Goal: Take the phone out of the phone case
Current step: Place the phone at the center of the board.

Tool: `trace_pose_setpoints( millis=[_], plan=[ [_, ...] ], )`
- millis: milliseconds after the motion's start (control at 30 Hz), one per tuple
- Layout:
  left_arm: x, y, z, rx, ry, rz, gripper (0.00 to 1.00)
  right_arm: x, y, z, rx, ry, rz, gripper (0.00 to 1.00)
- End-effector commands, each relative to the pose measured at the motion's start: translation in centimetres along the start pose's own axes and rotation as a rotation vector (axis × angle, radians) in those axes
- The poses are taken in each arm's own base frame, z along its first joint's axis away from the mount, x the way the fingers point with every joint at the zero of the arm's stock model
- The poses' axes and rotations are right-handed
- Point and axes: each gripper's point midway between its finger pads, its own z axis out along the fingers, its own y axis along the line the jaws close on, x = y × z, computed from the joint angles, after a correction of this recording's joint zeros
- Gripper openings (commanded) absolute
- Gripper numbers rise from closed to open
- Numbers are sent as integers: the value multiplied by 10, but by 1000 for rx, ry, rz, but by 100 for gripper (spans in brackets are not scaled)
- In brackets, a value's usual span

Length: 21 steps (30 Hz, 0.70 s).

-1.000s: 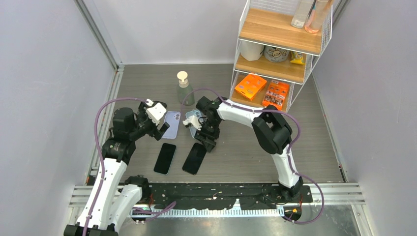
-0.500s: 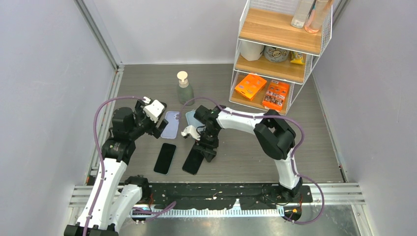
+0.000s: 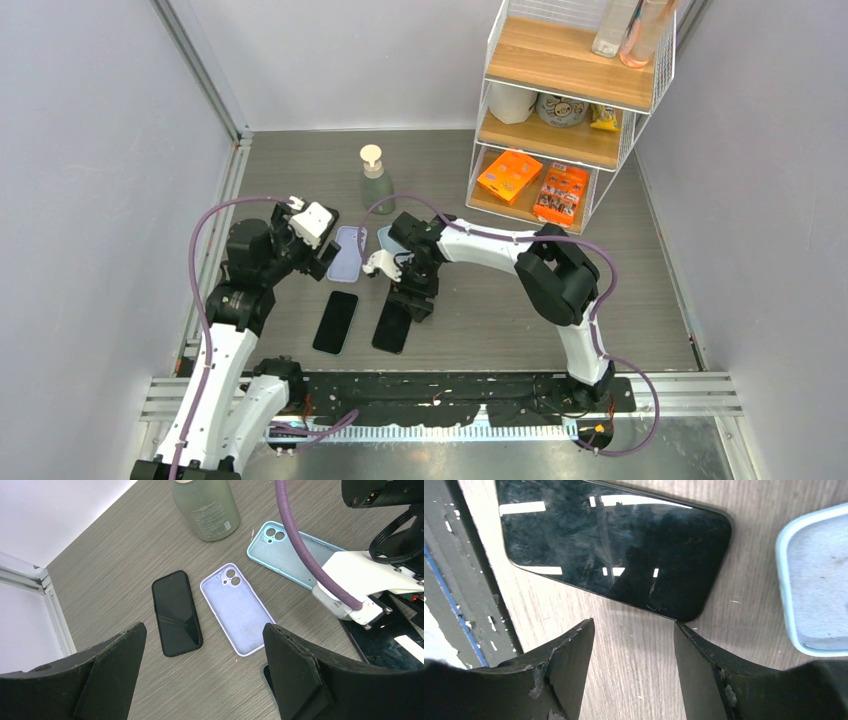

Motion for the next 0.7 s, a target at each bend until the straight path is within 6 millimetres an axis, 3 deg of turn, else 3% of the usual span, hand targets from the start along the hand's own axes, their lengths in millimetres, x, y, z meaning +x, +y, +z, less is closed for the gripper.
trace_pose_setpoints(
  millis=[0,367,500,667],
  plan=[
    [-18,13,-4,-54,-61,26,91,-16,-17,-16,92,-49,-16,65],
    [-18,16,-4,-70,-60,11,91,-6,-48,-69,224,-103,29,65],
    [-22,17,-4,-74,-66,-9,92,-7,-69,-73,253,-106,42,65],
    [-23,22,-5,-95,-56,-47,94,-15,-93,-56,250,-101,57,65]
  ],
)
